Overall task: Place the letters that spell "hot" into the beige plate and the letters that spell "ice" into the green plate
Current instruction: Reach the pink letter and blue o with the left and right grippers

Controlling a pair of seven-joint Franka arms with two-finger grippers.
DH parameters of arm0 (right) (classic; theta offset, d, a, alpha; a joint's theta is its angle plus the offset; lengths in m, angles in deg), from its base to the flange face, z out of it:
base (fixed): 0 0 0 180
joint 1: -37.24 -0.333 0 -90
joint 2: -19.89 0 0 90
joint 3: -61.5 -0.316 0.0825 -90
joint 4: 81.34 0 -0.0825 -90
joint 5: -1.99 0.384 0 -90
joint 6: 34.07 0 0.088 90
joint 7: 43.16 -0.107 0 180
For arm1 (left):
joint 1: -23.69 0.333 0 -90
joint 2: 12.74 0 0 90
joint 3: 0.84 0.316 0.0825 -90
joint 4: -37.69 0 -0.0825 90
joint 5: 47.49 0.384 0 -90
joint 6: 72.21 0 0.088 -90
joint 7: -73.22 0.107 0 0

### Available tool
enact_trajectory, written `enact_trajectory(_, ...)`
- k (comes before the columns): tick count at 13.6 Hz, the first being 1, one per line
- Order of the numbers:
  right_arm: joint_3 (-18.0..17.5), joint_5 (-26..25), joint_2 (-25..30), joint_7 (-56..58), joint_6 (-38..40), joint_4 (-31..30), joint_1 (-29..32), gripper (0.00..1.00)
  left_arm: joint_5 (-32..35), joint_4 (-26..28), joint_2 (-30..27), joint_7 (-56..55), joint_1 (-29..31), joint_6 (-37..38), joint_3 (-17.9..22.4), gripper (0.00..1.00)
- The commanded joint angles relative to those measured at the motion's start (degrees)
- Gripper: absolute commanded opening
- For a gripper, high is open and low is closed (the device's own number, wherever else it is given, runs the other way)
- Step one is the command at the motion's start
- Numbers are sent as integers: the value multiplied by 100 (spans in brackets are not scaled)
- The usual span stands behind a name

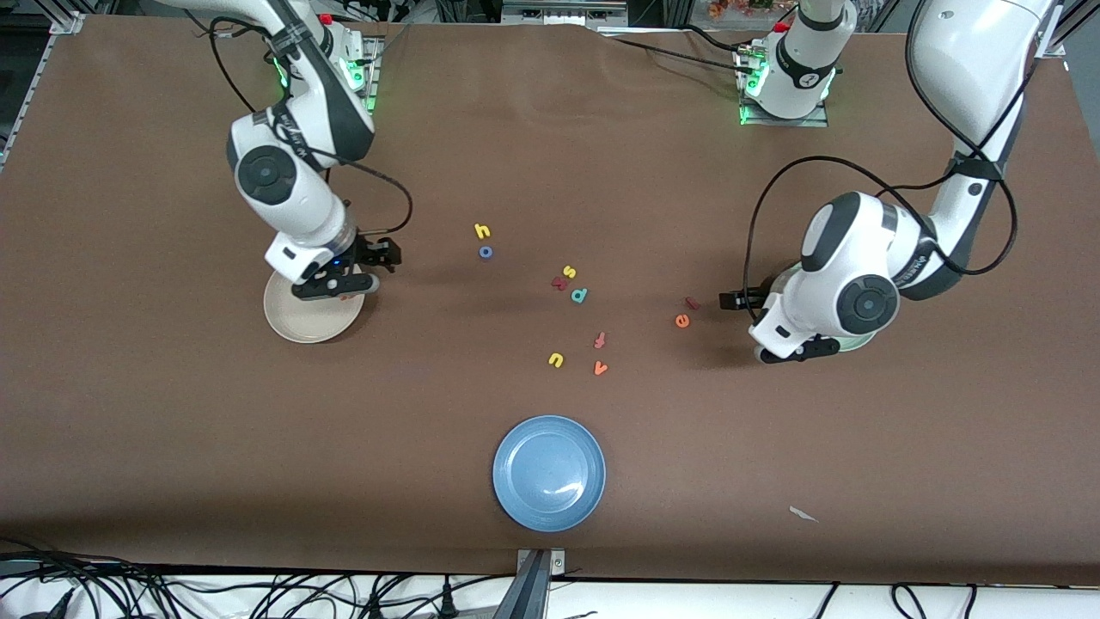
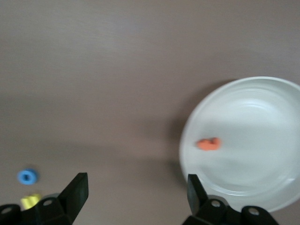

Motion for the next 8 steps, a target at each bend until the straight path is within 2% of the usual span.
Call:
enact_trajectory(1,6,144,-224,-884,-568,-89,-525,94,-59,686,-78,-1096,90,-724,-302,100)
enact_trajectory(5,15,74,-533,-1922,-1069,-19,-1097,94,2,1505,-157,-2134,47,-1894,-452,98)
enact_trajectory(8,15,-40,-726,-2363,-1220,60,-1317,94,2,1822,-157,-2381,64,-2421,-453,81)
